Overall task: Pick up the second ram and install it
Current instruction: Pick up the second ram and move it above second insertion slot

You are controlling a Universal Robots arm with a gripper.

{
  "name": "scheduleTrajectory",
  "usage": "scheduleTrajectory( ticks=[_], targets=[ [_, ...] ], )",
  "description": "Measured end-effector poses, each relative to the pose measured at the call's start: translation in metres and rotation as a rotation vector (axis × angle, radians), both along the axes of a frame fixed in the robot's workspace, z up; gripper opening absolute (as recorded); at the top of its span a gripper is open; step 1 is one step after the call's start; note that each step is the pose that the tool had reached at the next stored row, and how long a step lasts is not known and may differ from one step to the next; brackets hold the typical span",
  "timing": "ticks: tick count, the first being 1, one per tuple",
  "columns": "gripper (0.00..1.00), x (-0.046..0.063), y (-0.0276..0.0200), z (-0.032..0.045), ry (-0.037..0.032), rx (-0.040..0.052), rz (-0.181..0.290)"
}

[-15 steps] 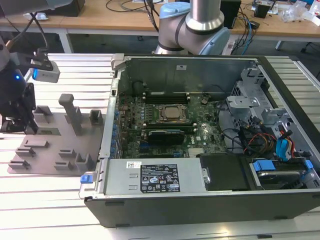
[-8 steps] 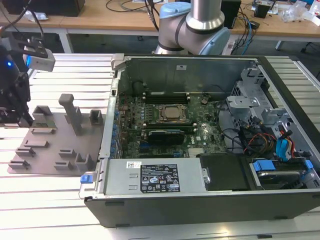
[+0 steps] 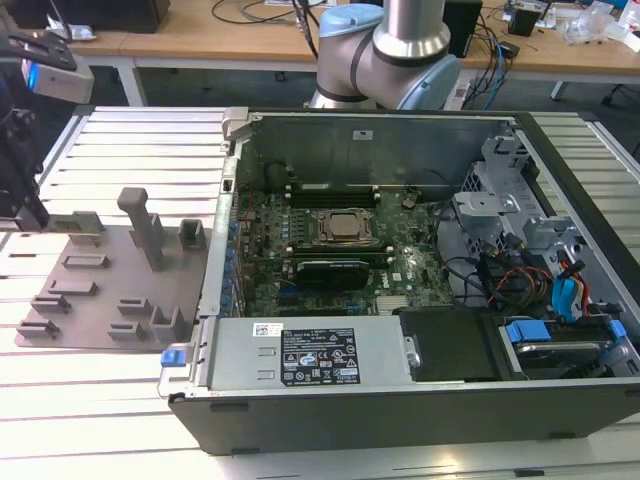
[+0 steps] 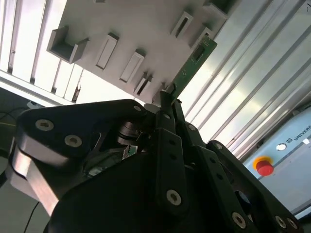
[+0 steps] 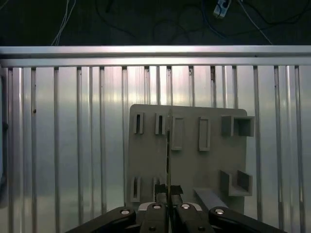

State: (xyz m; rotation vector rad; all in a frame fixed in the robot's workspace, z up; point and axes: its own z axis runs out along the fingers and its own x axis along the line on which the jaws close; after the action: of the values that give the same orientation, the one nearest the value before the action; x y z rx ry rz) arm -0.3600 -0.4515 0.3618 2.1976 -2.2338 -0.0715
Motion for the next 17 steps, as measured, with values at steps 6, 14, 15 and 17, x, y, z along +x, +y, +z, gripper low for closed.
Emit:
scheduleTrajectory(
  ticks=[6,14,15,17],
  targets=[
    [0.14,0.0,0.0,0.0318,0.0,0.0,0.0],
    [0.14,0.0,0.0001,0.06,0.0001,0.0001,0.065],
    [0.14,0.0,0.0001,0.06,0.0,0.0001,0.084],
    [0.14,0.0,0.0001,0.0601,0.0001,0.0,0.088]
  ],
)
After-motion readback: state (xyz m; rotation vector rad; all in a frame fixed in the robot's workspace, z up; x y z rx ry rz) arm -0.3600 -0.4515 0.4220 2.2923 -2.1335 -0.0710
